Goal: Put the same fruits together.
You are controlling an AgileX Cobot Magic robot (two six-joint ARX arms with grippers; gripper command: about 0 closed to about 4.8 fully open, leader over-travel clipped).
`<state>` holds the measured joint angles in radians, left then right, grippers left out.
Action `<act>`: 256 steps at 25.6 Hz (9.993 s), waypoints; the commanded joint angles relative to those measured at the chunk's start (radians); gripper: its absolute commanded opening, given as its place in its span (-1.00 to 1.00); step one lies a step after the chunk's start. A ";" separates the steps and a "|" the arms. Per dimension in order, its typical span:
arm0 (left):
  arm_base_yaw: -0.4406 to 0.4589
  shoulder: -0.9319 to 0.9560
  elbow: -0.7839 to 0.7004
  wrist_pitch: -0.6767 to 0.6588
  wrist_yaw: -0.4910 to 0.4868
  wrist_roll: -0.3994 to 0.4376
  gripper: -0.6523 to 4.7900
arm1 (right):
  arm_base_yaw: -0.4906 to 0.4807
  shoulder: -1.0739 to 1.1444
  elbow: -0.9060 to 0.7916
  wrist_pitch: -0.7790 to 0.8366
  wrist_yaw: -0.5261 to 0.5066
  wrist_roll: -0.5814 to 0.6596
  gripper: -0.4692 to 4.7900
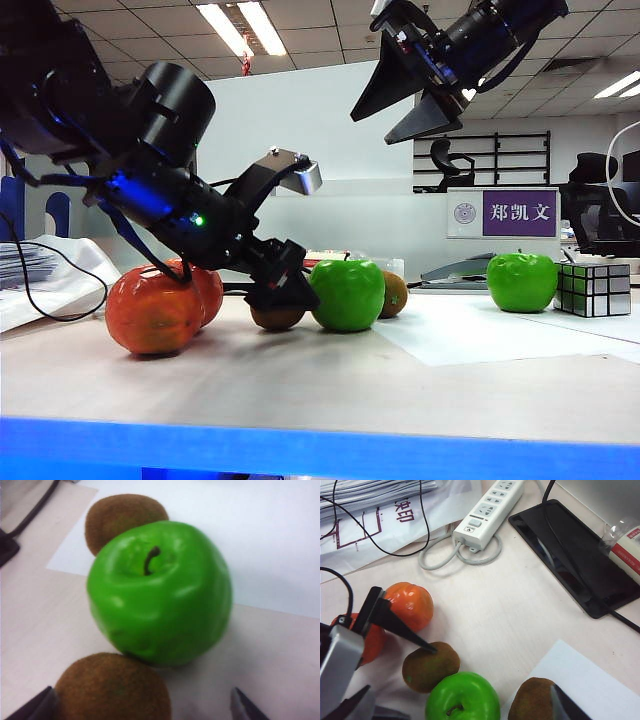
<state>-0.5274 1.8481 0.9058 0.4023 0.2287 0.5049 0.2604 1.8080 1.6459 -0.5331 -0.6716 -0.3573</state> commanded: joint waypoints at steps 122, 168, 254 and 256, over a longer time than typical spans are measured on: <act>0.182 -0.061 0.813 -0.705 0.001 -0.082 1.00 | 0.108 0.048 -0.027 -0.203 0.130 -0.100 1.00; 0.182 -0.457 0.813 -1.184 0.023 0.049 1.00 | 0.148 0.111 -0.152 -0.056 0.229 -0.089 1.00; 0.179 -0.950 0.807 -1.453 0.011 -0.008 1.00 | -0.238 -0.035 -0.212 -0.100 0.292 -0.134 -0.86; 0.179 -0.949 0.807 -1.453 0.011 -0.009 1.00 | -0.238 -0.035 -0.257 -0.060 0.292 -0.129 -0.86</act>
<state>-0.3481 0.9005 1.7111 -1.0660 0.2401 0.5003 0.0235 1.7802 1.4063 -0.6369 -0.3710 -0.4942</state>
